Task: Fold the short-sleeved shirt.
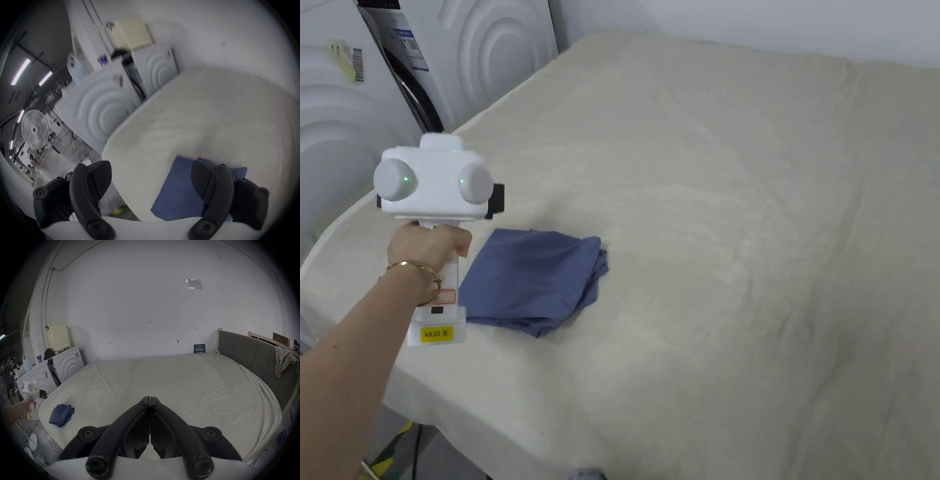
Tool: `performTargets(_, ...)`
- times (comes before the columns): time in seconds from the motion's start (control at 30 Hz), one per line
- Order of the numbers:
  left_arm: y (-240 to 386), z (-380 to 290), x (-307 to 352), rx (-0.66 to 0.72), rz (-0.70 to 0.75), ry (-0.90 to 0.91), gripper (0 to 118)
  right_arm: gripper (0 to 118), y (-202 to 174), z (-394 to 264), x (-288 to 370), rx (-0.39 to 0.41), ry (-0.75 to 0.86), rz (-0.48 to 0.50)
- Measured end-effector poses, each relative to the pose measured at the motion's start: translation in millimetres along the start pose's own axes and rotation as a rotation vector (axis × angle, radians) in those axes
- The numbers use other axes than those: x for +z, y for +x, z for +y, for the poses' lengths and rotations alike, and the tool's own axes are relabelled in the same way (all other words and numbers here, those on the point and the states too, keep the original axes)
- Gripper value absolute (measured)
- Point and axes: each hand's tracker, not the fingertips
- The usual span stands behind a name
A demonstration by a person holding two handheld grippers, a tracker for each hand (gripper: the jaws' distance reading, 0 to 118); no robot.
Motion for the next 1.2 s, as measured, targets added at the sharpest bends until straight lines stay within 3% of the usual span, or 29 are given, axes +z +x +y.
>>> performTargets(0.07,5.2,4.9,37.8,-0.027,-0.015,0.127,97,0,-4.8,5.1,-2.8,0.000,0.007,0.010)
performTargets(0.23,26.7,21.1,139.5,0.009,-0.169,0.408,23,0,0.7,22.4,14.7,0.059,0.097,0.022)
performTargets(0.33,48.3,24.9,208.7,0.058,-0.312,0.558,13,0,8.0,37.8,27.7,0.099,0.180,-0.011)
performTargets(0.5,88.1,21.3,306.8,0.081,-0.536,0.820,6,0,24.2,61.4,48.9,0.122,0.277,-0.064)
performTargets(0.67,130.9,3.8,368.5,0.121,-0.818,0.829,5,0,43.4,70.8,62.4,0.119,0.313,-0.104)
performTargets(1.07,202.0,-102.7,365.6,-0.081,-0.868,0.761,6,0,72.1,20.5,56.8,0.114,0.260,-0.176)
performTargets(1.2,202.1,-121.4,349.0,-0.046,-0.879,0.673,6,0,74.2,-2.7,45.6,0.113,0.229,-0.164)
